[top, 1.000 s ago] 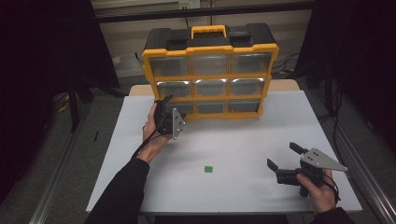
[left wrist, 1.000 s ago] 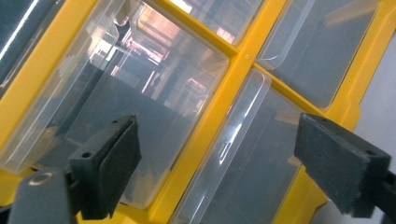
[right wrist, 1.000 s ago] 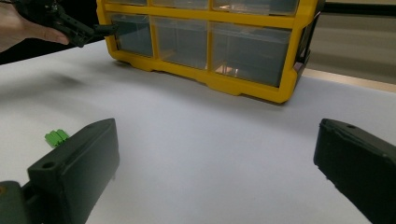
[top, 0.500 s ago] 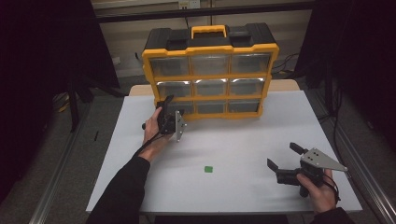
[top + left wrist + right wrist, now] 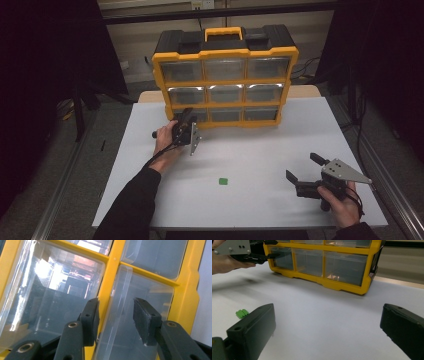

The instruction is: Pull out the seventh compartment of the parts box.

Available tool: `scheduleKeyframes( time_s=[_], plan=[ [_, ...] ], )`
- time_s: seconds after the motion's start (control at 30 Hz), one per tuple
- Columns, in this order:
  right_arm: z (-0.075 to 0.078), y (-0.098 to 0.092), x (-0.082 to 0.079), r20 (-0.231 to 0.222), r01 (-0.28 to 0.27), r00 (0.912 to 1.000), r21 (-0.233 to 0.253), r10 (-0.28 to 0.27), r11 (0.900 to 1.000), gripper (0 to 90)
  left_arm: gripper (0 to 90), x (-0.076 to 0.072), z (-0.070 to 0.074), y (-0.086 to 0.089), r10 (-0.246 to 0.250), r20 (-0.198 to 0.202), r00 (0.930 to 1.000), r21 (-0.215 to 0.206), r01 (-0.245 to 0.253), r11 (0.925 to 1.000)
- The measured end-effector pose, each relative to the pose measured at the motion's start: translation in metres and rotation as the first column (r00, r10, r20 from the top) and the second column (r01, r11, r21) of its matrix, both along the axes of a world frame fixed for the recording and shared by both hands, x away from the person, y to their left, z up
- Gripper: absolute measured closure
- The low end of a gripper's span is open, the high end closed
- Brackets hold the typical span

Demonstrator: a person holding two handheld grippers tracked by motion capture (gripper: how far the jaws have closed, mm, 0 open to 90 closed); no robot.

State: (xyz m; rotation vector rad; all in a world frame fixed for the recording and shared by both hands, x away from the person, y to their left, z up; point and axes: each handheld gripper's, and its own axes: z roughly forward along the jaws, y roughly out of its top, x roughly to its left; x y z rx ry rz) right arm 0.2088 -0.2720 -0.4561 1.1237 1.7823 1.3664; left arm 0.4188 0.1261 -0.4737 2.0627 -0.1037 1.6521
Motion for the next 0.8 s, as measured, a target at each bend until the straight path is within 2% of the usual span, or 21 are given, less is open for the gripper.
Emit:
scheduleKeyframes(
  time_s=[0.13,0.23,0.27,0.33,0.37,0.4,0.43,0.47,0.5,0.57,0.6,0.67,0.7,0.8],
  plan=[
    [-0.0002,-0.0001,0.0003,0.003,-0.001,1.0000,0.002,0.001,1.000,0.1,61.6,-0.0001,0.0000,-0.0006,0.007,0.009,0.9999,0.023,-0.007,0.9997],
    [-0.0001,-0.0002,0.0000,-0.001,0.000,1.0000,-0.003,0.000,1.000,0.1,64.2,0.0005,-0.0014,-0.0007,0.000,-0.004,1.0000,0.017,0.000,0.9999],
    [0.0000,-0.0001,0.0000,-0.001,0.002,1.0000,-0.002,-0.002,1.000,0.0,64.8,0.0000,-0.0001,-0.0002,0.011,0.004,0.9999,0.048,-0.011,0.9988],
    [-0.0001,-0.0001,0.0001,-0.001,0.001,1.0000,-0.003,-0.001,1.000,0.1,65.5,0.0012,-0.0010,-0.0002,0.011,0.005,0.9999,0.047,-0.011,0.9988],
    [-0.0001,-0.0001,0.0001,-0.001,0.001,1.0000,-0.003,-0.001,1.000,0.1,65.6,0.0034,-0.0031,-0.0012,-0.006,0.021,0.9998,0.019,0.006,0.9998],
    [-0.0001,0.0000,0.0001,-0.001,0.000,1.0000,-0.002,0.000,1.000,0.1,65.7,0.0034,-0.0031,-0.0012,-0.006,0.021,0.9998,0.019,0.006,0.9998],
    [-0.0001,0.0001,0.0000,0.000,0.000,1.0000,-0.001,0.000,1.000,0.1,65.7,0.0031,-0.0016,0.0001,0.014,0.009,0.9999,0.057,-0.014,0.9983],
    [-0.0002,0.0002,0.0002,0.002,-0.001,1.0000,0.000,0.001,1.000,0.1,65.5,0.0031,-0.0016,0.0001,0.014,0.009,0.9999,0.057,-0.014,0.9983],
    [-0.0001,-0.0001,0.0000,0.000,-0.002,1.0000,-0.002,0.002,1.000,0.1,65.5,0.0042,-0.0036,-0.0002,0.006,0.014,0.9999,0.037,-0.007,0.9993],
    [0.0000,-0.0001,-0.0001,-0.001,0.001,1.0000,-0.001,-0.001,1.000,0.1,65.6,0.0049,-0.0023,-0.0001,0.003,0.014,0.9999,0.050,-0.004,0.9987],
    [-0.0001,-0.0001,0.0000,0.000,0.001,1.0000,-0.001,-0.001,1.000,0.1,67.2,0.0050,-0.0036,-0.0002,0.007,0.015,0.9999,0.027,-0.007,0.9996],
    [-0.0001,0.0001,0.0002,0.000,-0.001,1.0000,-0.002,0.001,1.000,0.1,67.9,0.0057,-0.0038,-0.0010,0.010,0.024,0.9997,0.028,-0.010,0.9995],
    [-0.0001,0.0000,0.0003,0.000,-0.001,1.0000,-0.002,0.001,1.000,0.1,69.1,0.0044,-0.0011,-0.0003,0.025,0.035,0.9991,0.083,-0.028,0.9962],
    [-0.0003,0.0006,0.0003,0.000,-0.002,1.0000,-0.001,0.002,1.000,0.1,70.9,0.0049,-0.0010,-0.0005,0.021,0.040,0.9990,0.076,-0.024,0.9969]
  ],
)
